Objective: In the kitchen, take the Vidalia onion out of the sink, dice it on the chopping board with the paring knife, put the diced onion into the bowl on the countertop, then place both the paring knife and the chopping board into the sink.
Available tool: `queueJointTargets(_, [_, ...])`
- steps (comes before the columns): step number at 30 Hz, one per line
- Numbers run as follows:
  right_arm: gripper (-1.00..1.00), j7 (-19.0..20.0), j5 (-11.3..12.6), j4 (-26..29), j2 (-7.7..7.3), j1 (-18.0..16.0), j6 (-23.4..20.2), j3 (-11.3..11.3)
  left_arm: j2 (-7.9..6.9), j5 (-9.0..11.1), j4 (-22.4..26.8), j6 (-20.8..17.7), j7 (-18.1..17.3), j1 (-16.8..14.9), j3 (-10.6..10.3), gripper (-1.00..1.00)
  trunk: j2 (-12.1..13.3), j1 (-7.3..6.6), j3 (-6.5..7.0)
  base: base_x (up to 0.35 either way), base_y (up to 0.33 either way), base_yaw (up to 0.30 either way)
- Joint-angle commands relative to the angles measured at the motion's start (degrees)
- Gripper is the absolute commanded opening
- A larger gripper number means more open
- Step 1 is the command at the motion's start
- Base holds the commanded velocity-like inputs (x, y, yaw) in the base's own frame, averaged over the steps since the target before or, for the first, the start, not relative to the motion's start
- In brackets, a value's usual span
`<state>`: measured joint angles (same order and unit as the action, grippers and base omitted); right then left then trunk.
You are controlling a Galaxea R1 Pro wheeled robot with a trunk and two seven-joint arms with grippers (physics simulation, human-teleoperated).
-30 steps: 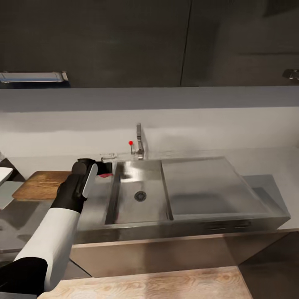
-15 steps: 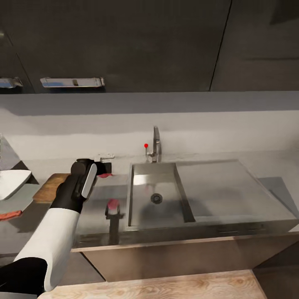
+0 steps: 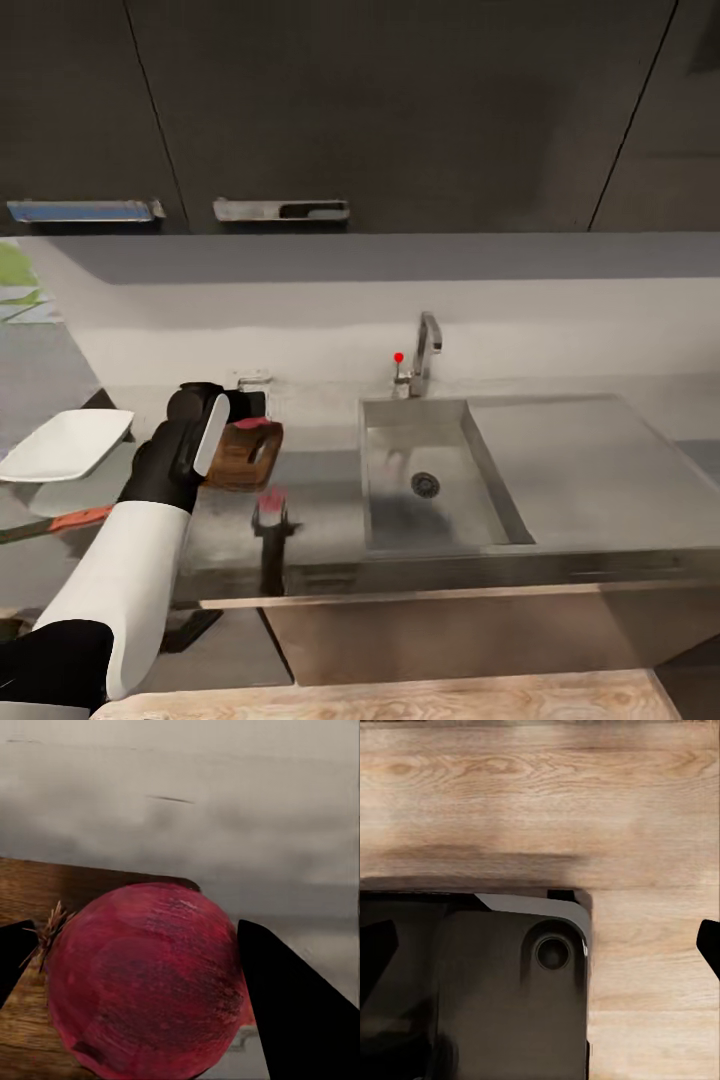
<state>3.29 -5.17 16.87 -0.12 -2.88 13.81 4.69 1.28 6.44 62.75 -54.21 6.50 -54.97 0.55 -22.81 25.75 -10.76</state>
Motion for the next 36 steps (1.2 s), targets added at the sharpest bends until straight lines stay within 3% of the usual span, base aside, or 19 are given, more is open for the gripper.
queueJointTargets(1, [1.0,0.31,-0.54,0.0,0.03,-0.02,0.19,0.5,0.03,0.51,-0.05,-0.16,0.44,-0.05,0.08,-1.0,-0.11,0.03,-0.04,0.0,0.301,0.2])
queueJointTargets(13, [1.0,0.31,-0.54,0.0,0.03,-0.02,0.22,0.5,0.12,0.51,-1.31,0.0,0.44,-0.05,0.07,-1.0,-0.11,0.03,0.75,0.023,0.256,0.192])
queueJointTargets(36, [1.0,0.31,-0.54,0.0,0.03,-0.02,0.16,0.41,0.3,0.59,-8.33,0.37,0.14,-0.05,-0.19,-1.0,-0.11,0.03,0.8,0.123,-0.036,0.006])
